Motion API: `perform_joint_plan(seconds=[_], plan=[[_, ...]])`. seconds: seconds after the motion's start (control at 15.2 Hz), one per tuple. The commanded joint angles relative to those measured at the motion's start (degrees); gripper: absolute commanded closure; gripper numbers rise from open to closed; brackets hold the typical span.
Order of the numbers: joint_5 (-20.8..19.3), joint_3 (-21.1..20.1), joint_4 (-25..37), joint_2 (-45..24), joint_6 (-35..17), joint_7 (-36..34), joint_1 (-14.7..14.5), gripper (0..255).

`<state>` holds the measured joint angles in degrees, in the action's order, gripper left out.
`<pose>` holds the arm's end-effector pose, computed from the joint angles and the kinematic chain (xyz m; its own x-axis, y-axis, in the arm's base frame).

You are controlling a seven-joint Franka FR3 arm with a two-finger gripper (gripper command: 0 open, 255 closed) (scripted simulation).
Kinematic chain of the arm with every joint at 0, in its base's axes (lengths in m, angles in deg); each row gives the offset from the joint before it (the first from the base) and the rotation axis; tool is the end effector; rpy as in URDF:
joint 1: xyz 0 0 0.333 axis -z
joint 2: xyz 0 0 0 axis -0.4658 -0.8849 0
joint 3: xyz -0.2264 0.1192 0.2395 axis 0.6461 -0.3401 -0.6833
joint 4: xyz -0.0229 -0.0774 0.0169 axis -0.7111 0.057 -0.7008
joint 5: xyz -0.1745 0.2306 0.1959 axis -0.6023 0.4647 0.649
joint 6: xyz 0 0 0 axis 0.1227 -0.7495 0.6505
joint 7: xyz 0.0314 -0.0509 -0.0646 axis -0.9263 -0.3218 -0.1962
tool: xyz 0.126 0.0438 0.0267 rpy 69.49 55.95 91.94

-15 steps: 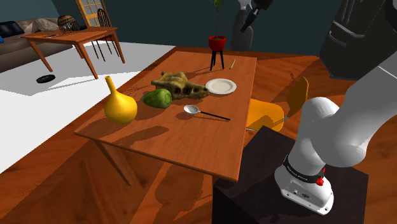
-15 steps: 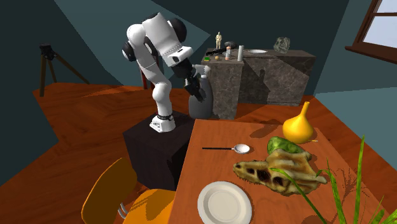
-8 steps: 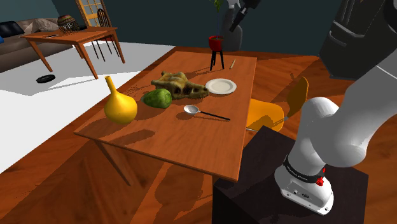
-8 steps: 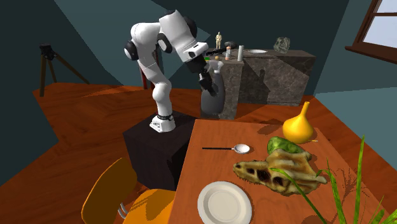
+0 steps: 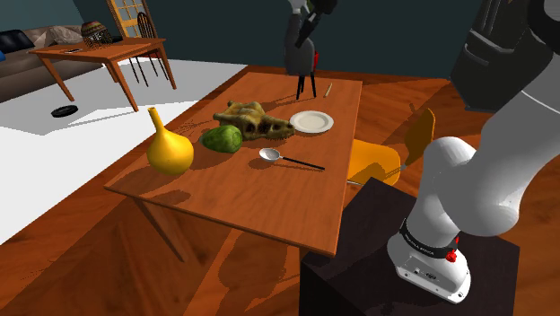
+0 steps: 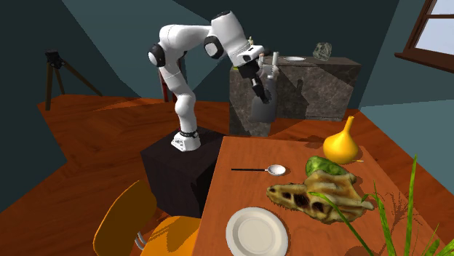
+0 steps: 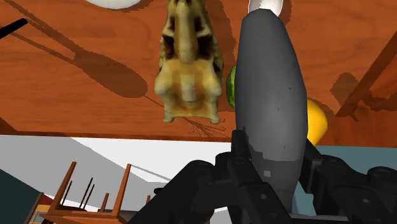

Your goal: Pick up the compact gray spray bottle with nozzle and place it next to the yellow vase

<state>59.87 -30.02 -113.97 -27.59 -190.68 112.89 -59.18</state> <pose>0.4522 -0.1568 0.6712 0.7833 0.3480 0.5152 0.4062 -0.9138 -0.0004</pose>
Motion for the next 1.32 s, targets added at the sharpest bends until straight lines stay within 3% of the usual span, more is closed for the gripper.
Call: perform_joint_plan(seconds=[0.0,0.66,1.25], plan=[[0.07,-1.7,-0.46,-0.86,-1.48,-2.25,-0.65,255],[3.4,-6.54,5.68,-10.98,-4.85,-10.84,-5.33,255],[8.37,-9.11,18.11,-24.28,-4.29,-16.82,-8.24,255]])
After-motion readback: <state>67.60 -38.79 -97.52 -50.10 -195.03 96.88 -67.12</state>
